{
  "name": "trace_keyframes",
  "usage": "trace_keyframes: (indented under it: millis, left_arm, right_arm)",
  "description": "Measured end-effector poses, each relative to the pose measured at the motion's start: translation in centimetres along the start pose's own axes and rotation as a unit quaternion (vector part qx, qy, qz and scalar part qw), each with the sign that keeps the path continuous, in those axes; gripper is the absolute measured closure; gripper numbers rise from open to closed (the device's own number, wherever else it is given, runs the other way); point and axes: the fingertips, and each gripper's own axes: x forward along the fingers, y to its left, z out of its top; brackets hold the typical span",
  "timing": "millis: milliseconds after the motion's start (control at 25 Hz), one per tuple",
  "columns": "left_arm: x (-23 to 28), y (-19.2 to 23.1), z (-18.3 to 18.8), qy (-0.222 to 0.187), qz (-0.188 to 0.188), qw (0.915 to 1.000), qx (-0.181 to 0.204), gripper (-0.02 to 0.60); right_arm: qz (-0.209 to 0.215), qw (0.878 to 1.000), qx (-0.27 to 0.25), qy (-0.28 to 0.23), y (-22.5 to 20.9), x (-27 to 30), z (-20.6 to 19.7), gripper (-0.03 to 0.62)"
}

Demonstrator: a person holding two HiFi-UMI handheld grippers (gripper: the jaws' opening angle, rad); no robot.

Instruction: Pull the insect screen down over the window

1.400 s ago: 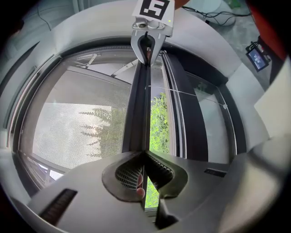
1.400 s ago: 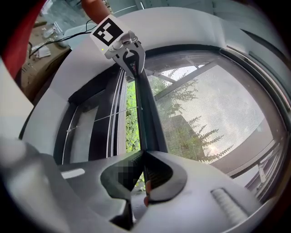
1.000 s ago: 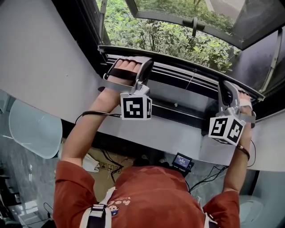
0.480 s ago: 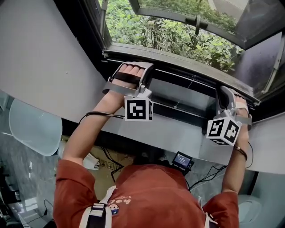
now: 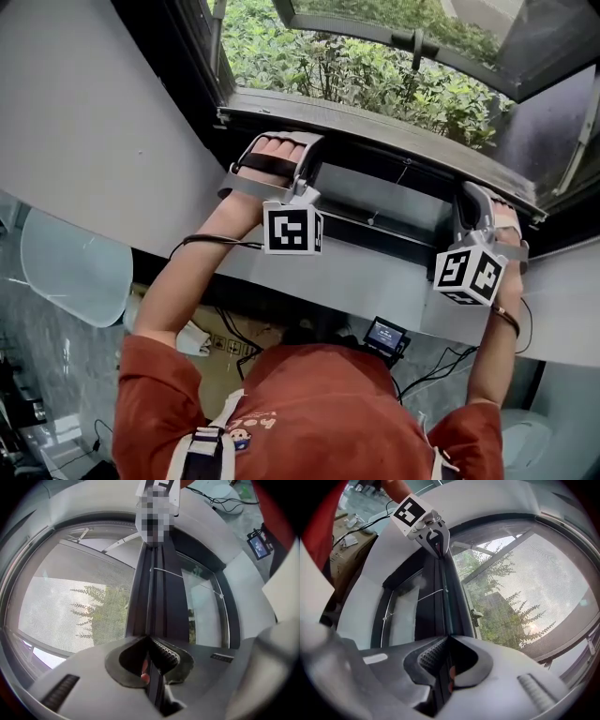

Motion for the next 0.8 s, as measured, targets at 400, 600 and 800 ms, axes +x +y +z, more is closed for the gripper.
trace_keyframes:
  millis: [400,600,800]
  left_arm:
    - [-0.18,-0.15,-0.1,0.008,-0.023,0.9997,0.006,0.56]
    - [-0.21,-0.18,-0.11,0.012,-0.04,0.9991,0.009,0.561]
    - [-0.11,-0.32,-0.12,0.016,-0.061,0.9979,0.012,0.561]
  right_arm:
    - [0.007,1.0,0.0,0.002,0.2,-0.18,0.1,0.567]
    - [0.016,1.0,0.001,0.005,0.17,-0.24,0.17,0.568]
    - [0.032,0.999,0.007,0.005,0.33,-0.1,0.06,0.568]
